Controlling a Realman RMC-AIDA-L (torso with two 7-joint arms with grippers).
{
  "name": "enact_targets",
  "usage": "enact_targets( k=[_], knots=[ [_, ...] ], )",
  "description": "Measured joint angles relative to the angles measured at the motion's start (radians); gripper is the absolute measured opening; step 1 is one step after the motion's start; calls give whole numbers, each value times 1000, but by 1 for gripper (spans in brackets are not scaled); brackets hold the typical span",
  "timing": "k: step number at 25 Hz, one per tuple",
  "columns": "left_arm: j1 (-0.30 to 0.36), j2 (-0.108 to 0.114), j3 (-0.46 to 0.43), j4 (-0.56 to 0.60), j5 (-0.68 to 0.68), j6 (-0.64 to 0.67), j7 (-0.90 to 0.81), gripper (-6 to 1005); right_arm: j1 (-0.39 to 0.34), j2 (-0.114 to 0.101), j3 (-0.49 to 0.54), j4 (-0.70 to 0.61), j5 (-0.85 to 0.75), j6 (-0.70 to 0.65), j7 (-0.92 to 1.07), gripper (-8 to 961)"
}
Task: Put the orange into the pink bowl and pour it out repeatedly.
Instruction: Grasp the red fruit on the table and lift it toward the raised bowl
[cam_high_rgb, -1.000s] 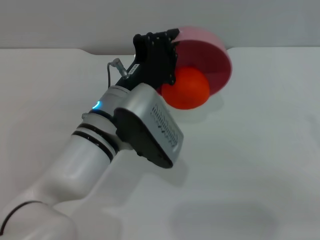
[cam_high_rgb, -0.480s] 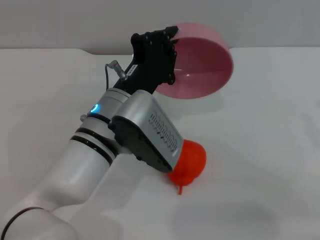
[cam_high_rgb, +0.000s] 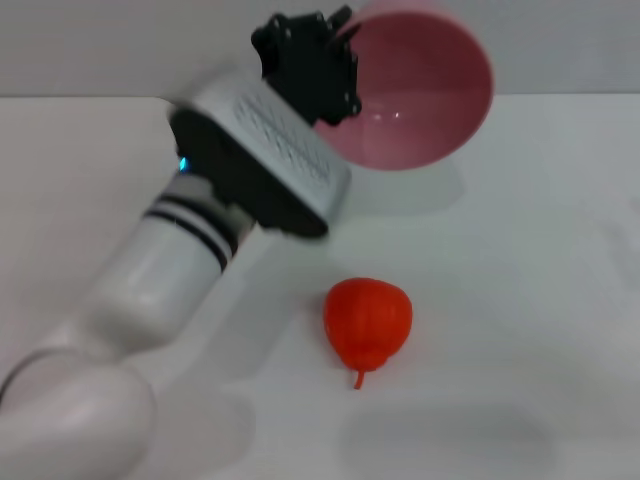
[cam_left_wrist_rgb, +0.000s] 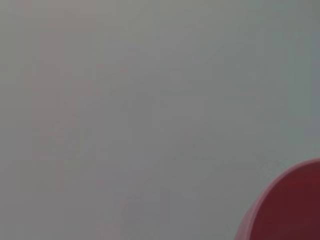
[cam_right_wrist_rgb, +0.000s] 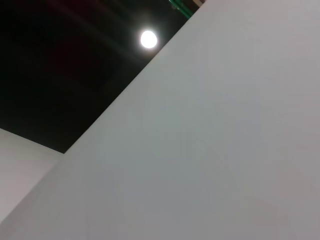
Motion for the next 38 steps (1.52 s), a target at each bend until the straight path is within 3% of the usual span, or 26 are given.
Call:
enact_targets(
  k=[2, 7, 8, 10, 11, 12, 13, 16, 17, 18, 21, 23, 28, 31, 33, 35, 36, 38],
  knots=[
    [-1, 1, -48, 42, -23, 82, -54, 43, -4, 0, 2, 5, 1, 16, 2, 635],
    [-3, 4, -248, 147, -157, 454, -177, 43, -1, 1, -5, 40, -1, 80, 4, 635],
    [-3, 4, -248, 147, -157, 454, -177, 43, 2, 0, -5, 47, -3, 93, 4, 635],
    [-36, 4, -403, 148, -232, 688, -245, 43, 3, -1, -6, 54, -8, 122, 4, 635],
    [-94, 9, -566, 107, -272, 901, -311, 43, 2, -3, -5, 54, -15, 143, 6, 635],
    [-120, 10, -622, 82, -276, 985, -331, 43, 0, -5, -4, 53, -25, 169, 11, 635],
    [-120, 10, -622, 82, -276, 985, -331, 43, -1, -7, -1, 52, -40, 195, 19, 635],
    [-316, 22, -999, -128, -228, 1476, -366, 43, 2, -17, 6, 44, -105, 288, 53, 635],
    [-325, 23, -1012, -134, -215, 1496, -366, 42, 4, -22, 7, 41, -127, 313, 62, 635],
    [-360, 28, -1086, -166, -151, 1582, -374, 42, 7, -28, 8, 35, -153, 343, 76, 635],
    [-389, 41, -1143, -163, 4, 1670, -423, 42, 11, -53, 11, -29, -295, 469, 173, 635],
    [-392, 48, -1157, -148, 72, 1707, -451, 42, 11, -61, 16, -53, -345, 505, 215, 635],
    [-391, 65, -1216, -129, 173, 1780, -475, 42, 13, -78, 91, -208, -685, 624, 453, 634],
    [-388, 70, -1229, -129, 183, 1787, -476, 43, 19, -76, 145, -364, -984, 663, 678, 634],
    [-373, 86, -1238, -128, 189, 1797, -479, 43, 32, -71, 156, -454, -1168, 664, 815, 634],
    [-369, 87, -1239, -128, 189, 1798, -479, 43, 57, -61, 157, -547, -1352, 641, 961, 634],
    [-369, 87, -1239, -128, 189, 1798, -479, 43, 100, -45, 153, -624, -1516, 590, 1071, 634],
    [-366, 89, -1239, -128, 190, 1799, -480, 43, 125, -35, 152, -653, -1596, 558, 1121, 634]
  ],
)
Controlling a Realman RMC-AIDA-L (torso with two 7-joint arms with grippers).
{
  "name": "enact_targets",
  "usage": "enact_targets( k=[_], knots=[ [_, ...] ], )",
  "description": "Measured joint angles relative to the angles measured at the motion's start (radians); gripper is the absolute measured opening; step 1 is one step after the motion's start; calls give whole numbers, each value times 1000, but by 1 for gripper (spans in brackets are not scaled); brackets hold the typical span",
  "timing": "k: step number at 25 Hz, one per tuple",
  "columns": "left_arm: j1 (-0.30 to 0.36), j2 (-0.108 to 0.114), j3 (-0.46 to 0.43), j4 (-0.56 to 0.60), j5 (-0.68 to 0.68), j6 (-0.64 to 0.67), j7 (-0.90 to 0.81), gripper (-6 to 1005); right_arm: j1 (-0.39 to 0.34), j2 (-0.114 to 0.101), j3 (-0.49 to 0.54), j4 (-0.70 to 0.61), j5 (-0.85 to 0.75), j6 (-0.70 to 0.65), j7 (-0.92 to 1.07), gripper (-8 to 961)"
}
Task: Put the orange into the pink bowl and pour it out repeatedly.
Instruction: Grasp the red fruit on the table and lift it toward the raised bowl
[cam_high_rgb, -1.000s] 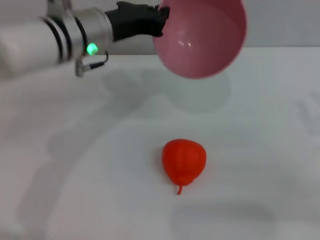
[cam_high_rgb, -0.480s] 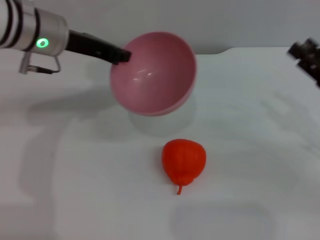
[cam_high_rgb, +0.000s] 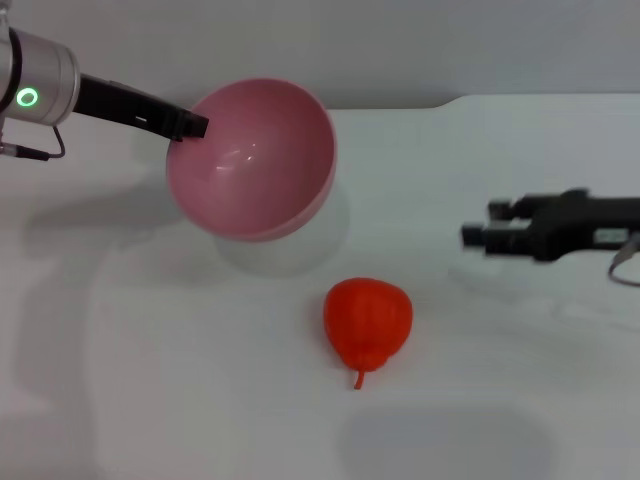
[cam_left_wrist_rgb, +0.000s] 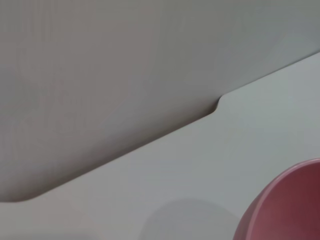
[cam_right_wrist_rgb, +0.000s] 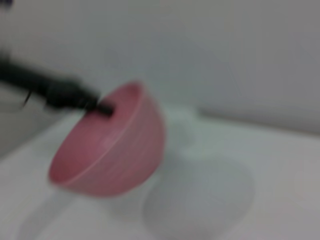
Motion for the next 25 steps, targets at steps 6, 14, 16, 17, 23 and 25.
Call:
enact_targets(
  k=[6, 14, 16, 17, 23, 25],
  knots=[
    [18, -4, 3, 0, 8, 15, -1, 43, 145, 30, -64, -73, -271, -120, 155, 634],
    [31, -22, -1, 2, 6, 21, -1, 43, 235, 30, -179, -37, -302, -117, 175, 634],
    [35, -26, -2, 2, 5, 20, 0, 43, 239, 30, -188, -28, -303, -111, 176, 634],
    [36, -29, -2, 2, 4, 20, 0, 43, 244, 31, -195, -17, -303, -105, 175, 634],
    [39, -44, -2, 3, 1, 16, 1, 43, 284, 31, -245, 65, -305, -46, 170, 634],
    [39, -47, -3, 3, 1, 15, 1, 43, 296, 33, -262, 76, -305, -29, 171, 634]
  ],
)
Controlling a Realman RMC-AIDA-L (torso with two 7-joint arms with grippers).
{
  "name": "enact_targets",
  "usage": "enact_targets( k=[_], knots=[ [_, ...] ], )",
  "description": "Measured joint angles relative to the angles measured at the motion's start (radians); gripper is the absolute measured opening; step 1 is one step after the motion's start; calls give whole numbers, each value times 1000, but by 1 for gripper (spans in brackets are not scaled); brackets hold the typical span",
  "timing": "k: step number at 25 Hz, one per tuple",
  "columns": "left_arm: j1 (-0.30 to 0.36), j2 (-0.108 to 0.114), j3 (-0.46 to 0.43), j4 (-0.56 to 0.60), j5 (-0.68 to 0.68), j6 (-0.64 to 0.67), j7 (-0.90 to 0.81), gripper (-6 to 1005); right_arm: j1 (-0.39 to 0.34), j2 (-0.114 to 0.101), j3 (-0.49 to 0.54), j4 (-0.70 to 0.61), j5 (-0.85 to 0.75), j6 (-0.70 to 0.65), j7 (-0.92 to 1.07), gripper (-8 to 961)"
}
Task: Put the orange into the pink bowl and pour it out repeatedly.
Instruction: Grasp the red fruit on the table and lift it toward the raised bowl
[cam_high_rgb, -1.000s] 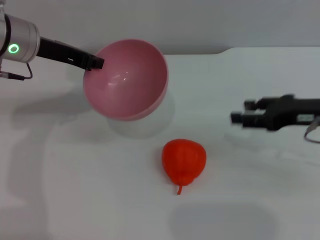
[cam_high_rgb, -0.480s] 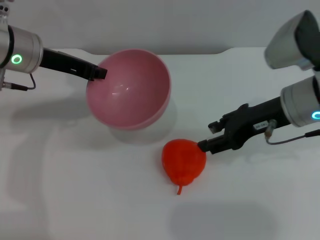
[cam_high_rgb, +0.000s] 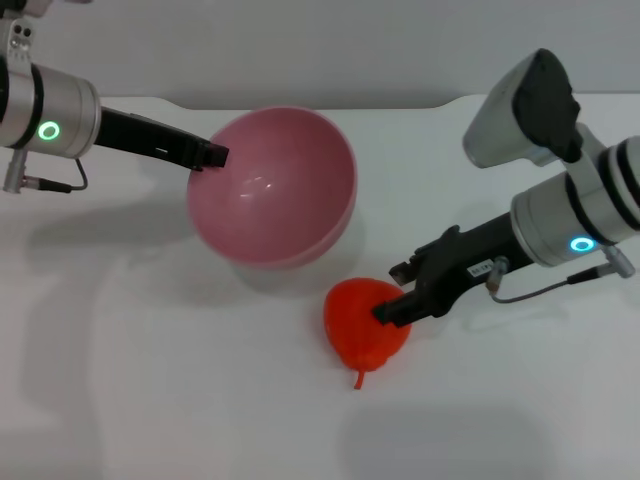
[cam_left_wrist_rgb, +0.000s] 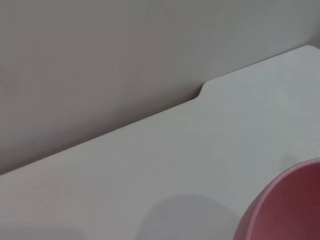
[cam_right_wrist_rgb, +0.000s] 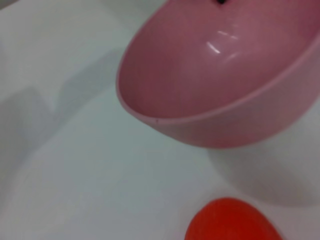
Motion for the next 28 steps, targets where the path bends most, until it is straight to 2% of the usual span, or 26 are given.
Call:
enact_targets(
  k=[4, 8, 25, 28],
  knots=[
    [1, -15, 0, 15, -1, -1, -1, 43, 31, 2, -34, 18, 6, 28, 9, 632],
    [2, -21, 0, 22, -1, 3, -2, 43, 43, 4, -48, 31, 7, 31, 17, 631],
    [16, -26, 4, 24, -3, 8, -3, 42, 41, 6, -94, 106, 29, 125, 44, 604],
    [20, -25, 3, 24, -3, 8, -2, 42, 37, 7, -94, 102, 44, 133, 43, 497]
  ],
)
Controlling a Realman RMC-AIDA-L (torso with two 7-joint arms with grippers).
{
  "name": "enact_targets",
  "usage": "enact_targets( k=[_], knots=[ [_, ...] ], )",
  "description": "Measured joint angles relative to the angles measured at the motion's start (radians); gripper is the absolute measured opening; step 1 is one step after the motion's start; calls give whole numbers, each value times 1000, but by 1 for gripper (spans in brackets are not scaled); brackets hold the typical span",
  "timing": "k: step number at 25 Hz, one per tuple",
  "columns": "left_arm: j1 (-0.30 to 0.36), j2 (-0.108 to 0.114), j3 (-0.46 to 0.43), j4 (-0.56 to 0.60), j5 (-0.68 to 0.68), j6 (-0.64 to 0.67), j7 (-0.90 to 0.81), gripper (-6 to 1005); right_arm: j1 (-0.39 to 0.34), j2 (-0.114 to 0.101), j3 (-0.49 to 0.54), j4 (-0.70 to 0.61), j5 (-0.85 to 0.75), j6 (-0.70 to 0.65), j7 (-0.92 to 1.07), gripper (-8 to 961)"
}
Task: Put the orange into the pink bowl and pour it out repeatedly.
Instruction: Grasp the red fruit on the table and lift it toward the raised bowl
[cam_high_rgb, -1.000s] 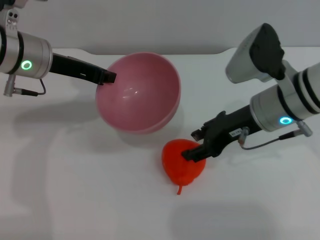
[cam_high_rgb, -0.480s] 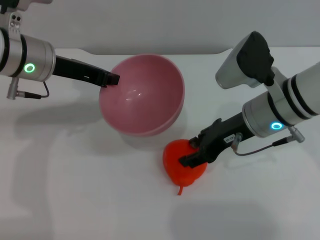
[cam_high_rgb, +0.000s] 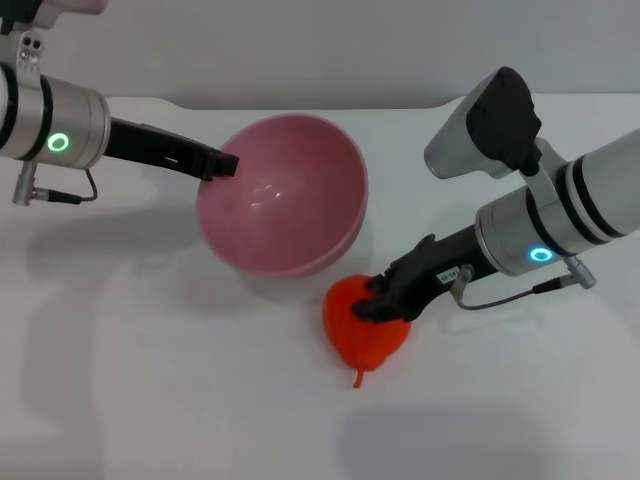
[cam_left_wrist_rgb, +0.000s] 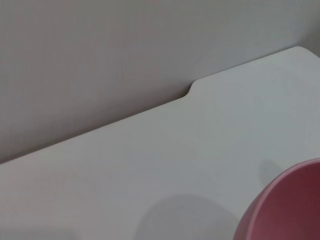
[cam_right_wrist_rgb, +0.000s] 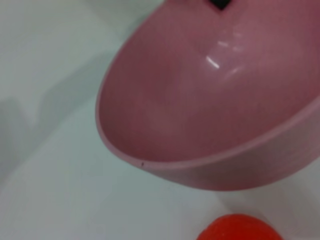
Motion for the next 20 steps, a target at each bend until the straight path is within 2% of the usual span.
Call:
enact_targets(
  k=[8, 17, 20],
  knots=[
    [3, 2, -2, 0, 0, 0, 2, 42, -2, 0, -6, -5, 11, 2, -4, 197],
    [3, 2, -3, -3, 0, -2, 4, 42, -4, -2, -8, -16, 14, -6, -4, 73],
    [3, 3, -3, -6, 0, -4, 5, 42, -30, -3, -2, -84, 15, -36, 1, 45]
  ],
)
